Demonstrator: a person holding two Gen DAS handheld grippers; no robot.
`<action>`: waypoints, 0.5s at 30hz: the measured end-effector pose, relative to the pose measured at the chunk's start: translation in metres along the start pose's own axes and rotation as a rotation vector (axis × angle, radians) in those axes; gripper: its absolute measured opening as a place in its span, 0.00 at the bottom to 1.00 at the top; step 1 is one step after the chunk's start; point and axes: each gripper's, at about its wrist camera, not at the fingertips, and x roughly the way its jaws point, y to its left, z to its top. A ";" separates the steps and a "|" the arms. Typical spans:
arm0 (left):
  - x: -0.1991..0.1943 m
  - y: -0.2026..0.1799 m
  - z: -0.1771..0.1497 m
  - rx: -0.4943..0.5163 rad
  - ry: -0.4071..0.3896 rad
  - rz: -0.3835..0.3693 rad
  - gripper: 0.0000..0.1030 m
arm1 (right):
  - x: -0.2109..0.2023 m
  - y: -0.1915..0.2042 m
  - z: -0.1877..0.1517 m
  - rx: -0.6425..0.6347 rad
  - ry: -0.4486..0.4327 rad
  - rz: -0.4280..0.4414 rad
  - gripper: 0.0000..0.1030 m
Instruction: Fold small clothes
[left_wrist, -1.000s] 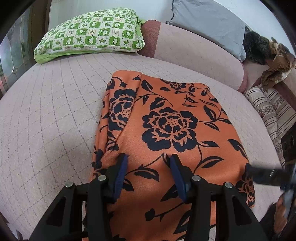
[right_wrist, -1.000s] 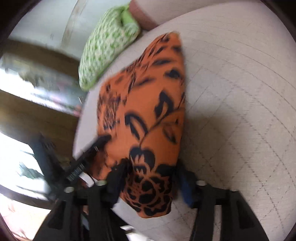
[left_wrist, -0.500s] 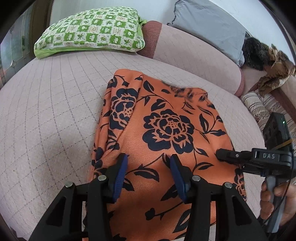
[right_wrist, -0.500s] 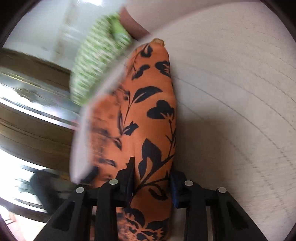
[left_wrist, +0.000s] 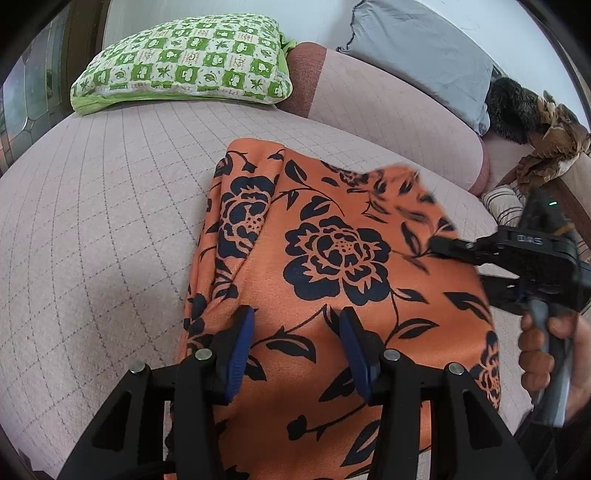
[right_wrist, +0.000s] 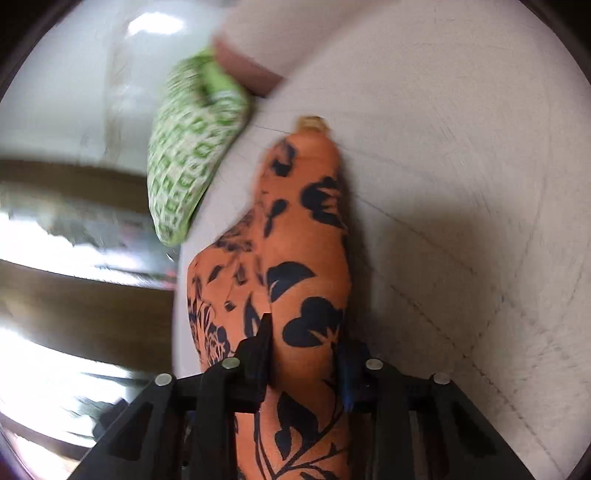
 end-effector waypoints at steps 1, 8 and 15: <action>0.000 0.000 0.000 -0.003 0.000 -0.001 0.48 | -0.006 0.010 -0.002 -0.044 -0.027 -0.029 0.28; 0.001 -0.006 -0.001 0.026 -0.004 0.027 0.48 | -0.004 -0.011 0.001 0.014 -0.016 -0.032 0.72; 0.001 -0.007 -0.001 0.023 -0.006 0.030 0.48 | 0.018 -0.012 -0.004 -0.009 0.047 -0.071 0.35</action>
